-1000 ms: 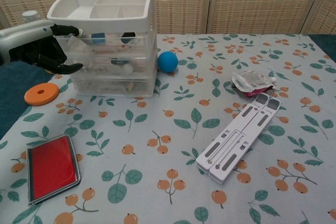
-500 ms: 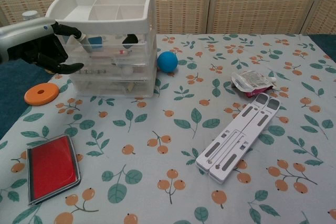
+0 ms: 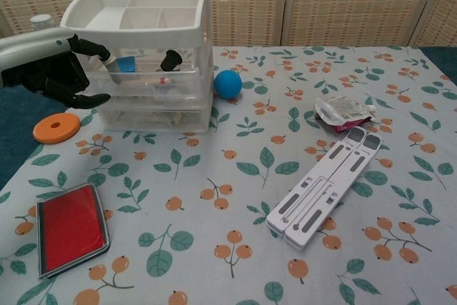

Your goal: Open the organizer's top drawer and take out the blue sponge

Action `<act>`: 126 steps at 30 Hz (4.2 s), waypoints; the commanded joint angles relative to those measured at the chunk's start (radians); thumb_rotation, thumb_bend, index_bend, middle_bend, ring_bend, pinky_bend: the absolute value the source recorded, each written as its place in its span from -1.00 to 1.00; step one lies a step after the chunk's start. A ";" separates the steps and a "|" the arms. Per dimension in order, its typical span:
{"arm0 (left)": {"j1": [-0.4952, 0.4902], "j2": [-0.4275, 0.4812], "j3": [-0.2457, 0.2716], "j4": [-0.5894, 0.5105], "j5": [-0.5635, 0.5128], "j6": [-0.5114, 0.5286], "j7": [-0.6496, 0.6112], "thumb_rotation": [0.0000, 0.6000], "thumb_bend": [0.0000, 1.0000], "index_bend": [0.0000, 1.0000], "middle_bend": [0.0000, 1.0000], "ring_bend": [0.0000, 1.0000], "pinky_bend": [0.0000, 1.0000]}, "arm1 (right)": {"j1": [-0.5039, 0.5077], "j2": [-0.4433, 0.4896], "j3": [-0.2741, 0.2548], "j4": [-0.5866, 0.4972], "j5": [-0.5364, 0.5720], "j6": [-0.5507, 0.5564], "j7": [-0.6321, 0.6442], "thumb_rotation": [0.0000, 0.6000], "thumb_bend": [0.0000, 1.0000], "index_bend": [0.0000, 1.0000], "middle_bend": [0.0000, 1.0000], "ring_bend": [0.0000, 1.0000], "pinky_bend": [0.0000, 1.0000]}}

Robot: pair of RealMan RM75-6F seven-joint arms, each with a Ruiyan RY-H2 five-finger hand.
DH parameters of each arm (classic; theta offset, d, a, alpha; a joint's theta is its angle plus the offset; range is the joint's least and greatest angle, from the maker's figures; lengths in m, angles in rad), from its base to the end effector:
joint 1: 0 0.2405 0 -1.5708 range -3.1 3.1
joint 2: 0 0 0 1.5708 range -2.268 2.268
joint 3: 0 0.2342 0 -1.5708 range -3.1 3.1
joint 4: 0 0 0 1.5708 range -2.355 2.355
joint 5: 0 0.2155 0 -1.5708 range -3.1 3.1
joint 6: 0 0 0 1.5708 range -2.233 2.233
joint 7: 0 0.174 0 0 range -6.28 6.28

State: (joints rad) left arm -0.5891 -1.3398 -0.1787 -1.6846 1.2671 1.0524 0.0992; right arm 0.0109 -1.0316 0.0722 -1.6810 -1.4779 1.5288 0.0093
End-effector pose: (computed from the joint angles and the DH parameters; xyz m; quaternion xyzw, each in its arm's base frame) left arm -0.1414 0.3304 0.0294 -0.6864 -0.4289 -0.4406 0.3883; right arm -0.2995 -0.1920 0.1761 0.5628 -0.3902 0.3822 0.6205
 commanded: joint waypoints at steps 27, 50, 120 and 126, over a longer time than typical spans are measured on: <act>0.005 0.086 0.052 -0.153 0.002 -0.007 0.062 1.00 -0.35 -0.16 0.92 1.00 1.00 | -0.004 0.001 -0.001 0.015 0.002 -0.001 0.019 1.00 -0.21 -1.00 -0.93 -1.00 -0.95; -0.017 0.247 0.031 -0.200 0.137 0.018 0.063 1.00 -0.35 -0.34 0.91 1.00 1.00 | -0.006 0.066 0.016 -0.030 -0.030 0.040 0.020 1.00 -0.20 -1.00 -0.93 -1.00 -0.95; -0.417 0.129 0.251 0.553 0.729 0.019 0.041 1.00 -0.58 -0.28 0.88 1.00 1.00 | -0.022 0.107 0.004 -0.105 -0.035 0.056 -0.019 1.00 -0.20 -1.00 -0.93 -1.00 -0.95; -0.424 0.120 0.257 0.558 0.722 0.013 0.038 1.00 -0.58 -0.28 0.88 1.00 1.00 | -0.018 0.105 0.005 -0.106 -0.032 0.050 -0.022 1.00 -0.20 -1.00 -0.93 -1.00 -0.95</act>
State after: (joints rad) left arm -1.0121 -1.2184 0.0775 -1.1275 1.9900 1.0671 0.1373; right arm -0.0075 -0.9269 0.0777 -1.7869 -1.5098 1.5785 -0.0131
